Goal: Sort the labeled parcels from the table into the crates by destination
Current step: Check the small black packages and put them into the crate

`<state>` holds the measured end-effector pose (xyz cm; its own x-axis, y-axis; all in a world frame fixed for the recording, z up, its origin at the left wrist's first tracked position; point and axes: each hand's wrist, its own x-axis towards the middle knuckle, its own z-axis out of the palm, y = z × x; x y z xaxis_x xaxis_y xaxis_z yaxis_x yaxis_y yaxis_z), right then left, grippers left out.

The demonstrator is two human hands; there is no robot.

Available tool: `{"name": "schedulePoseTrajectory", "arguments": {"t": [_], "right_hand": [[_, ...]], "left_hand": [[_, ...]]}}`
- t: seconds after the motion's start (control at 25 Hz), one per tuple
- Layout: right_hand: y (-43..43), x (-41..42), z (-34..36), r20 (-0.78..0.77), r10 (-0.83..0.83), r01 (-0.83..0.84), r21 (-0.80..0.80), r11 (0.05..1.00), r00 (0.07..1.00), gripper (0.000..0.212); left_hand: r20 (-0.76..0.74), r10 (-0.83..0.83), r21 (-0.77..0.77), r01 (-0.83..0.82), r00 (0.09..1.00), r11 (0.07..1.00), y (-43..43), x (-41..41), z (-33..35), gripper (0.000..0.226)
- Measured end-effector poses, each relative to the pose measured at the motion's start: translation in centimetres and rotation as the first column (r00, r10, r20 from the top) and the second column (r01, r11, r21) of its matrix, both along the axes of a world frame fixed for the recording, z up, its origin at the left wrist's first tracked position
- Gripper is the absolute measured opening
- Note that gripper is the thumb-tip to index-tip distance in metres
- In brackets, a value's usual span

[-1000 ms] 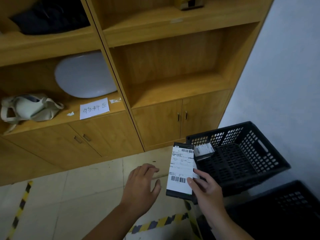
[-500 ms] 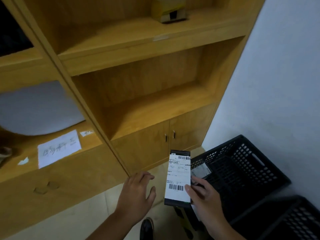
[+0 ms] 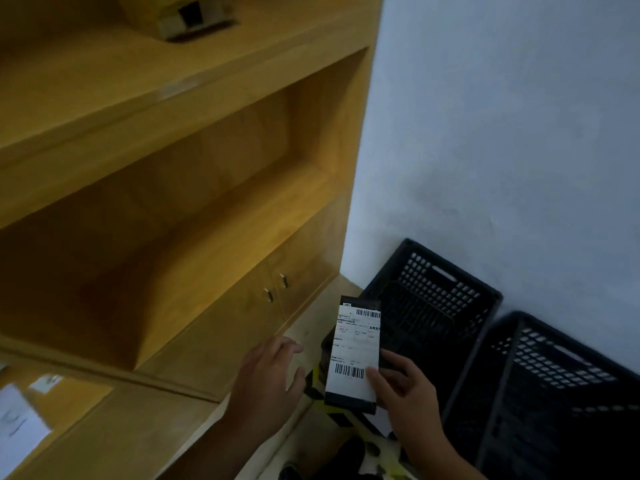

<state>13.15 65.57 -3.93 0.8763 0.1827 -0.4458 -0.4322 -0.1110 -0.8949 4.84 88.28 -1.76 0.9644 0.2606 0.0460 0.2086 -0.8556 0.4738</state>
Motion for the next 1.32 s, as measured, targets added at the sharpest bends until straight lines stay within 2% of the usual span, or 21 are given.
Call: {"name": "schedulePoseTrajectory", "arguments": {"t": [0.32, 0.68, 0.88, 1.04, 1.2, 1.32], "right_hand": [[-2.0, 4.3, -1.7, -0.075, -0.178, 0.179, 0.006, 0.984, 0.981, 0.032], [-3.5, 7.1, -3.9, -0.122, -0.303, 0.293, -0.096, 0.951, 0.945, 0.032], [-1.3, 10.1, -13.4, -0.212, -0.312, 0.268, -0.213, 0.94, 0.926, 0.037], [1.8, 12.7, -25.0, -0.226, -0.291, 0.208, -0.333, 0.92, 0.93, 0.038], [4.4, 13.1, -31.7, -0.215, -0.211, 0.098, -0.443, 0.891, 0.954, 0.036], [5.1, 13.0, -34.0, -0.248, -0.143, -0.015, -0.542, 0.84, 0.958, 0.028]], "left_hand": [[-0.069, -0.168, 0.08, 0.173, 0.983, 0.982, -0.6, 7.9, 0.3, 0.03], [-0.12, -0.308, 0.025, 0.313, 0.944, 0.949, -0.2, 15.7, -2.1, 0.028], [-0.227, -0.351, -0.029, 0.354, 0.908, 0.935, 2.0, 18.1, -9.8, 0.027], [-0.301, -0.29, -0.098, 0.273, 0.909, 0.957, 3.8, 19.5, -17.5, 0.029], [-0.326, -0.245, -0.151, 0.205, 0.913, 0.967, 4.7, 20.3, -20.4, 0.029], [-0.363, -0.224, -0.185, 0.165, 0.904, 0.969, 5.3, 20.4, -20.9, 0.03]]}}
